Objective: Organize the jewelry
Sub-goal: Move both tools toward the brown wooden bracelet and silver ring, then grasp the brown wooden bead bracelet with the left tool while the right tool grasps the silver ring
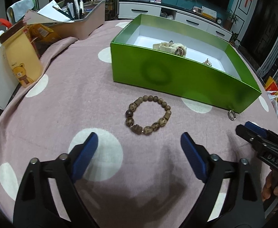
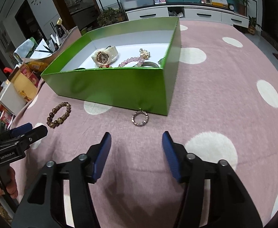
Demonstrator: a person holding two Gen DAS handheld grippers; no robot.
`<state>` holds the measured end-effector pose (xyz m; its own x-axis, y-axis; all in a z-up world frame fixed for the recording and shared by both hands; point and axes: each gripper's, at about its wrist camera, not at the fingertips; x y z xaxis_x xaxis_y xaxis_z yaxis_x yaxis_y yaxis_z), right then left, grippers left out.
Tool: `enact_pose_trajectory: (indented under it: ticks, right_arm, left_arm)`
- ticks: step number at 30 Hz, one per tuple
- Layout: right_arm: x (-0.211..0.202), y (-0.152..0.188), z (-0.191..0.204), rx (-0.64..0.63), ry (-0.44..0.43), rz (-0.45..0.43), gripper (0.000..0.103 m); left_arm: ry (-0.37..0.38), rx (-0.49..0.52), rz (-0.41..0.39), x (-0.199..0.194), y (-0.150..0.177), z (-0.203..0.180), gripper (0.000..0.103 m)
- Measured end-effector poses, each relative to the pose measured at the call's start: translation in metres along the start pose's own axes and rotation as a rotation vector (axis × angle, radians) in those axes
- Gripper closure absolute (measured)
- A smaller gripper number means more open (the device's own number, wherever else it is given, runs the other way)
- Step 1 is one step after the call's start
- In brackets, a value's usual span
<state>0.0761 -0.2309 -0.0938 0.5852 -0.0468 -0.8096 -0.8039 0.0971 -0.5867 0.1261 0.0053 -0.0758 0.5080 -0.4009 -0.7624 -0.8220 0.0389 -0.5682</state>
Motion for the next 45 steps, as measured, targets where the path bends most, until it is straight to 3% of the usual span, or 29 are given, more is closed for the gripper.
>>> enact_pose_trajectory:
  ticks: [6, 11, 20, 23, 29, 33, 37, 45]
  right_arm:
    - [0.009, -0.008, 0.010, -0.037, 0.055, -0.010, 0.056]
    - [0.014, -0.013, 0.015, -0.053, 0.095, -0.015, 0.060]
    - [0.018, -0.018, 0.021, -0.084, 0.126, -0.016, 0.065]
    - [0.019, -0.018, 0.022, -0.095, 0.144, -0.017, 0.070]
    - [0.020, -0.018, 0.023, -0.106, 0.156, -0.028, 0.081]
    - [0.020, -0.017, 0.020, -0.108, 0.141, -0.038, 0.082]
    - [0.017, -0.015, 0.015, -0.074, 0.077, -0.035, 0.082]
    - [0.003, -0.003, 0.019, -0.095, 0.041, -0.052, 0.082]
  left_arm:
    - [0.050, 0.073, -0.004, 0.004, -0.006, -0.013, 0.029]
    - [0.082, 0.144, 0.006, 0.011, -0.011, -0.023, 0.046]
    - [0.120, 0.159, 0.090, 0.037, -0.013, -0.019, 0.070]
    - [0.116, 0.188, 0.099, 0.037, -0.011, -0.023, 0.072]
    - [0.090, 0.193, 0.102, 0.037, -0.009, -0.022, 0.090]
    - [0.091, 0.172, 0.098, 0.035, -0.007, -0.021, 0.092]
    - [0.126, 0.137, 0.095, 0.031, -0.004, -0.020, 0.092]
    - [0.189, 0.075, 0.074, 0.019, -0.001, -0.018, 0.092]
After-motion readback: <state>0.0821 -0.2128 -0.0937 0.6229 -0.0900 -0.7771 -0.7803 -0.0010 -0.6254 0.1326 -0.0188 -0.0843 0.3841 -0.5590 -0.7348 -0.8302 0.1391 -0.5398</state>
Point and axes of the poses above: each gripper's, at about its wrist camera, not at the fingertips, and x roughly the way its jaws point, z to its left, y to its underside, and after that the axes turned 15 degrees about y, right-handed
